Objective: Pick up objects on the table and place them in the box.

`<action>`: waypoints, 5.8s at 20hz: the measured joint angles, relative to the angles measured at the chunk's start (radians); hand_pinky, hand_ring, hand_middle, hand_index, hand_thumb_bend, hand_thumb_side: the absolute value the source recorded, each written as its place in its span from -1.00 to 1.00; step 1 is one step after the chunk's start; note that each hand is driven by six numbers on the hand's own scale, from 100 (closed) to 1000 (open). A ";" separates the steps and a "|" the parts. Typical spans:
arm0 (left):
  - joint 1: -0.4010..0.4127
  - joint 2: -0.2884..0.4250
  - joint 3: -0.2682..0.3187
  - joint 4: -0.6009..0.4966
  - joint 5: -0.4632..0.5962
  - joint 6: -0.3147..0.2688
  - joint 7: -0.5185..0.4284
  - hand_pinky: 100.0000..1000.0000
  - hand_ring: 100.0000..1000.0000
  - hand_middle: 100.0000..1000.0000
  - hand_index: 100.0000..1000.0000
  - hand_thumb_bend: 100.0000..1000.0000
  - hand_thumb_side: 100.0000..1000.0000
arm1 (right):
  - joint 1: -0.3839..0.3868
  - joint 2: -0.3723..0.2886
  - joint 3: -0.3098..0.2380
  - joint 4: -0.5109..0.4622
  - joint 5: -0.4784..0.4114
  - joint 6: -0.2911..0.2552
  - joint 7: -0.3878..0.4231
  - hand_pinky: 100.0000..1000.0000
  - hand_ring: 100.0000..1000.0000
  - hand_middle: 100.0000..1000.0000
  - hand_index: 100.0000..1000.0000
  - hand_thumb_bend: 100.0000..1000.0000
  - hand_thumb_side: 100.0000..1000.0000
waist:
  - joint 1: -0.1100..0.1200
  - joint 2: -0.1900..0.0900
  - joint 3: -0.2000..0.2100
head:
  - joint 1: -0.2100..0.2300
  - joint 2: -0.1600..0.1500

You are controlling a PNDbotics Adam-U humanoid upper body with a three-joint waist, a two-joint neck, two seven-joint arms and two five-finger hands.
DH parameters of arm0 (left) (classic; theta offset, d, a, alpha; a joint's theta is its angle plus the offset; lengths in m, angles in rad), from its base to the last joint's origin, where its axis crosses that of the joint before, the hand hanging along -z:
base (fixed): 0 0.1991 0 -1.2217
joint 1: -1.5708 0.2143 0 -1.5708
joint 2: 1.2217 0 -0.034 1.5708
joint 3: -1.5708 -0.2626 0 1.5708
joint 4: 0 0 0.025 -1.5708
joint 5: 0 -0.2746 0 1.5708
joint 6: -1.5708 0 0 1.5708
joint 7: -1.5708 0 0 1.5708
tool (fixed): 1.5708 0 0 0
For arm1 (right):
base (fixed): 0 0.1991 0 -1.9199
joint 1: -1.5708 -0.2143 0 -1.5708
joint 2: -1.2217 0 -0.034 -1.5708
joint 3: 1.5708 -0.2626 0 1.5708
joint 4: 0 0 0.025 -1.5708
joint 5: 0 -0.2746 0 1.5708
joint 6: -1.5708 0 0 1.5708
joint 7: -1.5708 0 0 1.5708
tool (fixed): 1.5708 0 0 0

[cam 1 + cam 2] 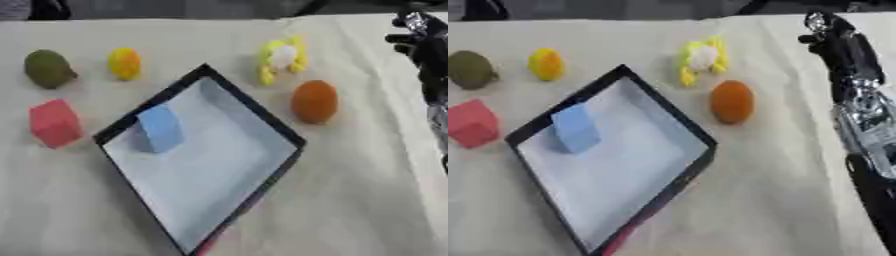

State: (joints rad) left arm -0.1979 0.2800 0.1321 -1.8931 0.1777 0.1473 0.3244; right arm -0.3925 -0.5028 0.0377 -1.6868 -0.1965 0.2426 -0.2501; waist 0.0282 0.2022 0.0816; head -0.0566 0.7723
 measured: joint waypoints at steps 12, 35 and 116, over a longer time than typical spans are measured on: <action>0.000 0.000 0.000 0.000 0.000 0.000 0.000 0.82 0.47 0.54 0.65 -0.73 0.65 | -0.003 0.000 0.000 0.000 -0.002 0.000 0.003 0.79 0.54 0.60 0.66 -1.00 0.51 | 0.000 0.000 0.001 | 0.000 0.000; 0.005 0.014 -0.007 0.000 -0.003 0.002 -0.006 0.82 0.47 0.54 0.65 -0.75 0.66 | -0.259 -0.452 0.244 0.014 0.093 0.128 0.383 0.76 0.64 0.62 0.71 -1.00 0.23 | -0.015 0.000 0.001 | -0.006 0.000; 0.004 0.019 -0.025 0.001 -0.011 0.007 -0.029 0.82 0.49 0.54 0.64 -0.85 0.72 | -0.514 -0.304 0.635 0.337 0.487 -0.020 0.926 0.64 0.33 -0.01 0.26 -1.00 -0.96 | -0.031 0.000 0.015 | -0.008 0.000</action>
State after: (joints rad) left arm -0.1935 0.2986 0.1072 -1.8923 0.1666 0.1548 0.2956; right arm -0.9064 -0.8069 0.6725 -1.3495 0.2907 0.2225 0.6761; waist -0.0026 0.2020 0.0970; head -0.0648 0.7723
